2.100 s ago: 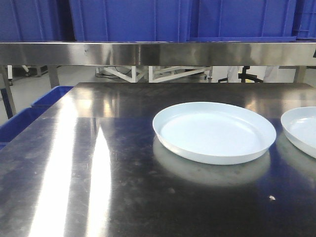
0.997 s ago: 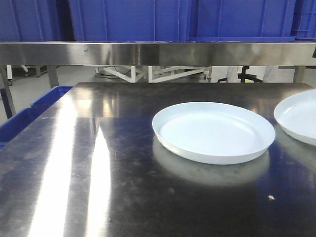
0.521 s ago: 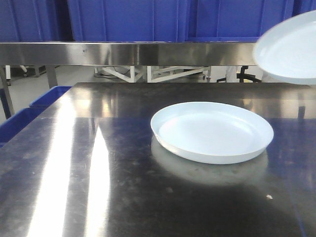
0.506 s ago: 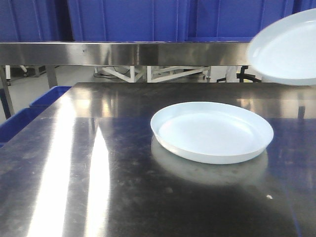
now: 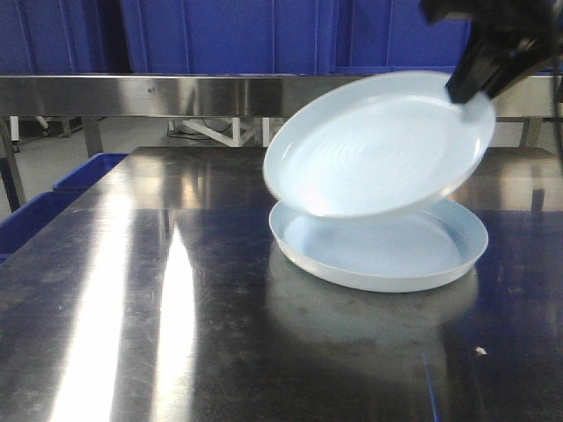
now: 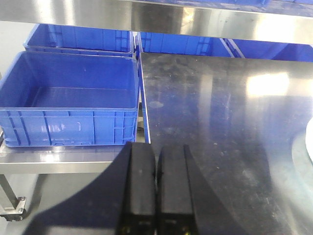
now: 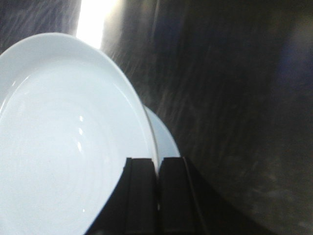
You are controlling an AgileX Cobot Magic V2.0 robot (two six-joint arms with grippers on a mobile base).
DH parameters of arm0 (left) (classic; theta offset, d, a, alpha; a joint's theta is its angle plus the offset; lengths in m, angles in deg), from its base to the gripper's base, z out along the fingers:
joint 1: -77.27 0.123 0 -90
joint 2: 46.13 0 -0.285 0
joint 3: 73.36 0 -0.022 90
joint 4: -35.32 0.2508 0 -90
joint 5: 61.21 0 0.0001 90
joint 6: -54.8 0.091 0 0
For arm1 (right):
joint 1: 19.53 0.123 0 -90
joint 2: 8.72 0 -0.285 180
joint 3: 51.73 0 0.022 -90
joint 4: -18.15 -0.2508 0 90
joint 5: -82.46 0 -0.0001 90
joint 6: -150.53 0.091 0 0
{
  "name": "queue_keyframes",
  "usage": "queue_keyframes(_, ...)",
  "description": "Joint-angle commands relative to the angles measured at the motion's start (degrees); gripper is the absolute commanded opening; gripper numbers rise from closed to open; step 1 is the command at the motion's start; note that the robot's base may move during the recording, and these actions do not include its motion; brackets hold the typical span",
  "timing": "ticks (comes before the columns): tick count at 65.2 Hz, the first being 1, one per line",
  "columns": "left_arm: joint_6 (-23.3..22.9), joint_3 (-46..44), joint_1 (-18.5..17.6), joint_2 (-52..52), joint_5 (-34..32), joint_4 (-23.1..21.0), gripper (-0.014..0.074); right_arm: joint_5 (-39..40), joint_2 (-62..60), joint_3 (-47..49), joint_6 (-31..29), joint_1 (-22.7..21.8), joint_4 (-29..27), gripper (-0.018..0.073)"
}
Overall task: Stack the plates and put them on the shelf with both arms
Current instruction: 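Lower the held plate onto the first plate and open the right gripper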
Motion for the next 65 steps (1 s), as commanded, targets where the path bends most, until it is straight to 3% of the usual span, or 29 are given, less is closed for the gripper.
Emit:
queue_keyframes(1,-0.4,-1.7,0.1,-0.2,-4.9,0.0,0.0084,2.9,-0.3,2.2,-0.2,0.8,-0.1,0.0057)
queue_keyframes(31,-0.4,-1.7,0.1,-0.2,-4.9,0.0,0.0084,3.1,1.8,2.2,-0.2,0.9,0.0,0.0057)
queue_keyframes(50,-0.4,-1.7,0.1,-0.2,-4.9,0.0,0.0084,3.2,1.5,2.2,-0.2,-2.3,-0.1,0.0057)
queue_keyframes(65,-0.4,-1.7,0.1,-0.2,-4.9,0.0,0.0084,3.1,1.5,2.2,-0.2,-2.3,-0.4,0.0057)
